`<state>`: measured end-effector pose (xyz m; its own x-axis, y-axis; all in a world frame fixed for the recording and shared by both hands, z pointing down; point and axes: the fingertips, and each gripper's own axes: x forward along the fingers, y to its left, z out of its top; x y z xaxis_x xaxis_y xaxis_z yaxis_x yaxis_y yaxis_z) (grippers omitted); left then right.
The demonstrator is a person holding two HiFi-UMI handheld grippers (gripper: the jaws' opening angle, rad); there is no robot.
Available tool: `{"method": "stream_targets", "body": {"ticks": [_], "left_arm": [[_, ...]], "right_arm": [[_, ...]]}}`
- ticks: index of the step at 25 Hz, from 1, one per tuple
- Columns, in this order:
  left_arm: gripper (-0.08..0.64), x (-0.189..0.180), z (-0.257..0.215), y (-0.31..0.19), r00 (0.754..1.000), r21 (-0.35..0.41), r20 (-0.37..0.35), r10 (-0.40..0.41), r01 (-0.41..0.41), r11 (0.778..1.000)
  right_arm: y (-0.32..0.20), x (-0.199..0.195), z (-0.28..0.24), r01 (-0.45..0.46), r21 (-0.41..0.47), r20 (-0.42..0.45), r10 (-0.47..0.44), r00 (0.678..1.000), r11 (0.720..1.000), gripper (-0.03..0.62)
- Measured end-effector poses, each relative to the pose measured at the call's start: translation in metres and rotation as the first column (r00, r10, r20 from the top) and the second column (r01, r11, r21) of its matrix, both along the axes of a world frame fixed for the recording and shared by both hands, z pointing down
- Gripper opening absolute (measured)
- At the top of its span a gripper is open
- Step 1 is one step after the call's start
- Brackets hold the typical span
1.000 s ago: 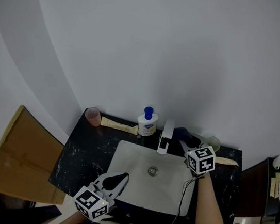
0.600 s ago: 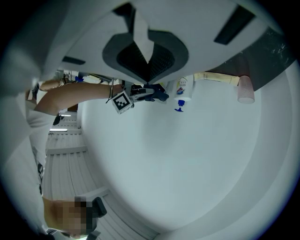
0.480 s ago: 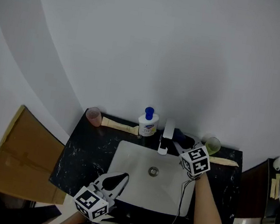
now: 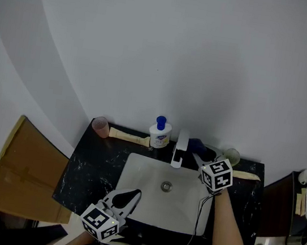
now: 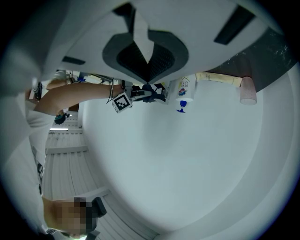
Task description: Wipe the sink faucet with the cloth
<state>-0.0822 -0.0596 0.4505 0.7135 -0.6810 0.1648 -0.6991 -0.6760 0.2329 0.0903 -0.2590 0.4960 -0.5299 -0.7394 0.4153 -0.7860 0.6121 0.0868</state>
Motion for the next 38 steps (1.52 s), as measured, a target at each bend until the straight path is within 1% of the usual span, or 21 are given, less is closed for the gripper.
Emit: {"method": "stream_targets", "body": {"ticks": [4, 5, 7, 9, 12, 15, 17, 20, 22, 23, 25, 27, 29, 31, 32, 33, 36, 38], "left_arm": [[0.002, 0.000, 0.000, 0.001, 1.000, 0.003, 0.000, -0.003, 0.003, 1.000], [0.002, -0.001, -0.001, 0.001, 1.000, 0.004, 0.000, -0.004, 0.004, 1.000], [0.002, -0.003, -0.001, 0.001, 1.000, 0.005, 0.001, -0.006, 0.006, 1.000], [0.002, -0.003, 0.000, 0.001, 1.000, 0.002, 0.002, -0.008, 0.008, 1.000], [0.002, -0.003, -0.001, 0.001, 1.000, 0.003, 0.003, -0.010, 0.010, 1.000], [0.002, -0.003, -0.002, 0.001, 1.000, 0.006, 0.002, -0.010, 0.010, 1.000], [0.002, -0.004, -0.002, 0.001, 1.000, 0.004, 0.003, -0.011, 0.011, 1.000], [0.002, -0.002, -0.001, 0.002, 1.000, -0.002, 0.007, -0.006, 0.006, 1.000], [0.002, 0.000, 0.000, 0.002, 1.000, -0.006, 0.011, 0.001, -0.001, 1.000], [0.002, 0.001, 0.001, 0.003, 1.000, -0.007, 0.012, 0.005, -0.005, 1.000], [0.002, 0.004, 0.002, 0.003, 1.000, -0.008, 0.016, 0.008, -0.008, 1.000], [0.002, 0.003, 0.000, 0.001, 1.000, -0.010, 0.023, 0.000, 0.000, 1.000], [0.002, 0.000, -0.004, -0.001, 0.999, -0.023, 0.041, -0.022, 0.023, 0.999], [0.002, -0.005, -0.005, -0.003, 0.998, -0.032, 0.057, -0.040, 0.041, 0.999], [0.002, -0.007, -0.002, -0.004, 0.997, -0.032, 0.060, -0.043, 0.045, 0.998], [0.002, -0.009, 0.002, -0.004, 0.997, -0.031, 0.059, -0.043, 0.045, 0.999], [0.002, -0.012, 0.009, -0.004, 0.997, -0.037, 0.062, -0.049, 0.051, 0.998], [0.002, -0.012, 0.011, -0.004, 0.996, -0.043, 0.065, -0.054, 0.057, 0.997]], "right_arm": [[0.015, -0.040, 0.004, 0.126, 0.000, -0.045, -0.126, 0.991, 0.992, 0.135], [0.018, -0.047, 0.004, 0.146, 0.005, -0.061, -0.146, 0.987, 0.989, 0.135], [0.017, -0.051, 0.005, 0.155, 0.009, -0.076, -0.154, 0.985, 0.988, 0.135], [0.012, -0.043, 0.005, 0.125, 0.008, -0.074, -0.124, 0.990, 0.992, 0.135], [0.000, -0.016, 0.004, 0.026, 0.021, -0.069, -0.024, 0.997, 0.999, 0.135], [-0.008, 0.019, 0.002, -0.078, 0.021, -0.032, 0.078, 0.996, 0.997, 0.135], [-0.010, 0.041, 0.002, -0.130, 0.017, -0.010, 0.130, 0.991, 0.991, 0.135], [-0.010, 0.062, 0.002, -0.184, 0.005, 0.016, 0.184, 0.983, 0.983, 0.135], [-0.007, 0.065, 0.013, -0.200, -0.031, -0.006, 0.199, 0.980, 0.979, 0.135], [-0.006, 0.064, 0.024, -0.202, -0.060, -0.035, 0.200, 0.979, 0.977, 0.135], [-0.004, 0.059, 0.050, -0.209, -0.114, -0.126, 0.194, 0.973, 0.971, 0.135], [-0.005, 0.052, 0.073, -0.211, -0.149, -0.248, 0.170, 0.954, 0.966, 0.135], [-0.007, 0.040, 0.091, -0.184, -0.174, -0.371, 0.108, 0.922, 0.967, 0.135], [-0.009, 0.025, 0.105, -0.129, -0.202, -0.449, 0.026, 0.893, 0.971, 0.135], [-0.011, 0.017, 0.110, -0.103, -0.213, -0.461, -0.008, 0.887, 0.972, 0.135], [-0.013, 0.011, 0.112, -0.082, -0.221, -0.458, -0.029, 0.889, 0.972, 0.135], [-0.021, 0.002, 0.110, -0.056, -0.221, -0.400, -0.039, 0.915, 0.974, 0.135], [-0.024, -0.002, 0.104, -0.025, -0.203, -0.351, -0.049, 0.935, 0.979, 0.135]]}}
